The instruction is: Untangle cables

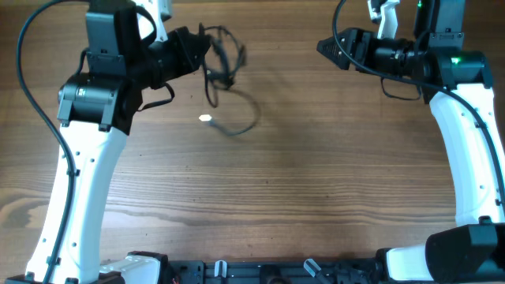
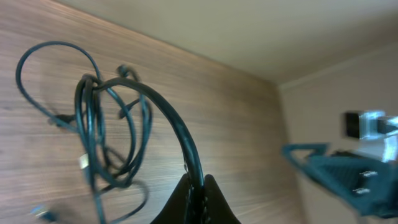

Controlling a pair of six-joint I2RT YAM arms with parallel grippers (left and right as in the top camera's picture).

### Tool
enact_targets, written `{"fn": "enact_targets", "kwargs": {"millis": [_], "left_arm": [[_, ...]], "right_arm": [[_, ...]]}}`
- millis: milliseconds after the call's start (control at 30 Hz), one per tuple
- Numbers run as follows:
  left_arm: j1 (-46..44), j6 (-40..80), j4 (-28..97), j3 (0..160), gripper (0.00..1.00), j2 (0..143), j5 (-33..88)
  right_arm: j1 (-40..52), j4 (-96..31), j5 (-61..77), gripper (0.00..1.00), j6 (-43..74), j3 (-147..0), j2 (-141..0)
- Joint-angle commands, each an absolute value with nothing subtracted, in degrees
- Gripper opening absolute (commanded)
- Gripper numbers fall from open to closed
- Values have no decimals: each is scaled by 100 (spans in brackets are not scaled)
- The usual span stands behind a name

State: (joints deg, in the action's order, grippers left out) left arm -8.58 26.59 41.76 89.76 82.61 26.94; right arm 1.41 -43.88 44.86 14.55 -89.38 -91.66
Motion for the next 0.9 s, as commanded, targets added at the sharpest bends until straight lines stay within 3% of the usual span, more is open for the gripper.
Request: {"fn": "enact_targets", "kwargs": {"millis": [0,167,367,533,700,767,867], "left_arm": [[-880,4222,4056,9115,4,8158,3142],[-891,6093,4176,9113,4,8361,2827],[-891,7752,4176,9113,4,8364,2915],[-891,10073,4174,9113,4,8364,3385],[-888,10871,4217,9113,4,8364,3693],[-888,11008,4421,9113,4,8364,3387],[-891,11968,5186,9113,4,8396,1304]], "right_arm": [[132,-4589,4379,75,1625,-8956,-9148],[257,-4751,3966,78,1874,-8956,-9148],[1225,-4403,3371,81,1367,-8956,-9192],[1564,-4163,3192,82,1660,-8956,-9437],[1564,-4071,3190,82,1669,-8956,-9581],[1564,-4115,3048,81,1747,-8956,-9581],[1564,-4593,1809,80,2565,-8956,-9581]]}}
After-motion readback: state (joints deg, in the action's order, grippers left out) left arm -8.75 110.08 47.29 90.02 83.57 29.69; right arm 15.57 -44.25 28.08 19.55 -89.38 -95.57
